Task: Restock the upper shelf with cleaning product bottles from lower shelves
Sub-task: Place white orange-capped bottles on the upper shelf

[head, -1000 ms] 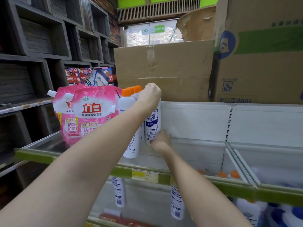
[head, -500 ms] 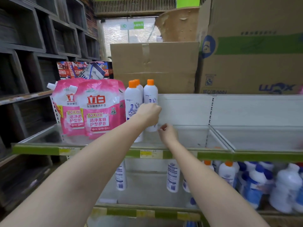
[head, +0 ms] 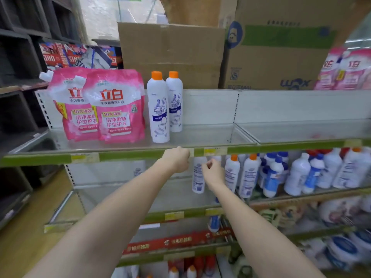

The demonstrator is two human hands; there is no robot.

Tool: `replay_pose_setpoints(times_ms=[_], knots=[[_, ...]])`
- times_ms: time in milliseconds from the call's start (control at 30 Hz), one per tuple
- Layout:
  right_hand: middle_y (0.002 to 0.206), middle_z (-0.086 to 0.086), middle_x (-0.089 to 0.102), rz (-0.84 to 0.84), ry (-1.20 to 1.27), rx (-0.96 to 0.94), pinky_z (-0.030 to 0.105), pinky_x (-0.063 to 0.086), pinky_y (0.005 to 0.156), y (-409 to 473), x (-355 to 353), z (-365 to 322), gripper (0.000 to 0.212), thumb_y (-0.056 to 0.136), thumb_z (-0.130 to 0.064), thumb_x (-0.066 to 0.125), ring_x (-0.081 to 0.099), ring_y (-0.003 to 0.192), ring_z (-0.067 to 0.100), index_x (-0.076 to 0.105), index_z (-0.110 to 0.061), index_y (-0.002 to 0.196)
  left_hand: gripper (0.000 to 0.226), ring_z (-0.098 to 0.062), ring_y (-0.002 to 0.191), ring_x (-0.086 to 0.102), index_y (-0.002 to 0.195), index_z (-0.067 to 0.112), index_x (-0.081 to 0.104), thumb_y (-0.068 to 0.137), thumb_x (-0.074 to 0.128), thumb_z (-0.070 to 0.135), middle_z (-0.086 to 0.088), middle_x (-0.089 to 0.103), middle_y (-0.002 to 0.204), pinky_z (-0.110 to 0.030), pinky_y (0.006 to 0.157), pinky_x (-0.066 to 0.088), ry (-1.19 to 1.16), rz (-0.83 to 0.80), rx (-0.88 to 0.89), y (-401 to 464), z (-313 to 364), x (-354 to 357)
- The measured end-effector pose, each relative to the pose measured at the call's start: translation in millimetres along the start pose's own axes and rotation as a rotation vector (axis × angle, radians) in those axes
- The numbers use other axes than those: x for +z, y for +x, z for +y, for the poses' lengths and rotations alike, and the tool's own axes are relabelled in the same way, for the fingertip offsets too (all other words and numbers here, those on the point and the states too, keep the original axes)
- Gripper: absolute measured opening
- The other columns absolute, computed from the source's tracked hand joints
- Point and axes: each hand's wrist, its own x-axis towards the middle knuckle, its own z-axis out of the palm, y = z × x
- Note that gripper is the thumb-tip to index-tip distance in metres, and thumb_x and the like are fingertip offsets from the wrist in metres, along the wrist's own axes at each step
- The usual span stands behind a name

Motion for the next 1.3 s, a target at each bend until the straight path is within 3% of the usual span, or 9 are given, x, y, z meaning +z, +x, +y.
replay_pose_setpoints(times_ms=[100, 267, 400, 567, 733, 867, 967, 1133, 1300], knots=[[0.087, 0.003, 0.059, -0.069, -0.075, 0.072, 0.033, 0.042, 0.064, -14, 4, 33, 0.012, 0.098, -0.021, 0.052, 0.055, 0.078, 0.022, 0.053, -0.01, 0.094, 0.012, -0.034, 0.102, 0.062, 0.095, 0.013, 0.06, 0.088, 0.05, 0.015, -0.012, 0.064, 0.11, -0.034, 0.073, 0.044, -0.067, -0.073, -0.014, -10, -2, 26], [0.093, 0.001, 0.057, -0.101, -0.121, 0.136, 0.024, 0.034, 0.058, -20, 8, 72, 0.013, 0.098, -0.018, 0.054, 0.052, 0.079, 0.014, 0.049, -0.02, 0.087, 0.012, -0.034, 0.094, 0.061, 0.092, 0.011, 0.059, 0.088, 0.05, 0.017, -0.011, 0.065, 0.102, -0.033, 0.07, 0.045, -0.166, -0.114, -0.016, -10, -1, 60], [0.095, 0.0, 0.057, -0.132, -0.098, 0.18, 0.031, 0.04, 0.072, -6, 15, 92, 0.006, 0.097, -0.013, 0.054, 0.054, 0.086, 0.018, 0.052, -0.017, 0.095, 0.017, -0.033, 0.09, 0.061, 0.098, 0.008, 0.061, 0.091, 0.051, 0.02, -0.011, 0.065, 0.098, -0.032, 0.068, 0.045, -0.262, -0.145, -0.05, 4, 4, 89], [0.09, -0.004, 0.054, -0.176, -0.104, 0.215, 0.029, 0.041, 0.074, 35, 28, 117, 0.007, 0.098, -0.012, 0.055, 0.054, 0.086, 0.017, 0.051, -0.017, 0.1, 0.017, -0.031, 0.097, 0.06, 0.104, 0.007, 0.061, 0.094, 0.052, 0.017, -0.012, 0.064, 0.104, -0.036, 0.08, 0.049, -0.392, -0.197, -0.128, 46, 7, 116], [0.101, 0.001, 0.058, -0.238, -0.021, 0.21, 0.029, 0.044, 0.085, 73, 49, 152, 0.011, 0.097, -0.009, 0.059, 0.059, 0.1, 0.021, 0.054, -0.013, 0.106, 0.022, -0.027, 0.104, 0.06, 0.112, 0.011, 0.061, 0.094, 0.059, 0.023, -0.009, 0.063, 0.112, -0.033, 0.089, 0.048, -0.506, -0.175, -0.215, 96, 8, 137], [0.128, 0.002, 0.061, -0.32, 0.045, 0.201, 0.031, 0.044, 0.096, 100, 67, 175, 0.038, 0.096, -0.015, 0.065, 0.058, 0.117, 0.021, 0.052, -0.012, 0.132, 0.056, -0.027, 0.12, 0.056, 0.139, 0.004, 0.049, 0.092, 0.068, 0.029, -0.011, 0.058, 0.132, -0.033, 0.099, 0.044, -0.696, -0.135, -0.347, 124, 14, 161], [0.14, 0.004, 0.056, -0.366, 0.065, 0.186, 0.039, 0.044, 0.106, 124, 81, 187, 0.056, 0.091, -0.018, 0.072, 0.054, 0.128, 0.024, 0.047, -0.011, 0.14, 0.044, -0.026, 0.116, 0.058, 0.126, 0.014, 0.056, 0.088, 0.075, 0.023, -0.007, 0.061, 0.126, -0.04, 0.102, 0.047, -0.876, -0.115, -0.446, 140, 19, 181], [0.135, 0.004, 0.057, -0.442, 0.06, 0.125, 0.043, 0.047, 0.103, 161, 102, 200, 0.063, 0.083, -0.019, 0.08, 0.056, 0.125, 0.027, 0.05, -0.014, 0.138, 0.04, -0.024, 0.105, 0.064, 0.104, 0.024, 0.06, 0.075, 0.085, 0.011, -0.003, 0.067, 0.109, -0.042, 0.097, 0.052, -1.083, -0.09, -0.46, 157, 22, 204], [0.137, 0.008, 0.055, -0.477, 0.091, 0.14, 0.033, 0.043, 0.095, 172, 112, 207, 0.073, 0.08, -0.013, 0.083, 0.053, 0.127, 0.029, 0.044, -0.01, 0.142, 0.046, -0.021, 0.097, 0.066, 0.107, 0.016, 0.065, 0.07, 0.087, 0.001, -0.002, 0.07, 0.106, -0.034, 0.083, 0.053, -1.226, -0.063, -0.47, 164, 24, 207]])
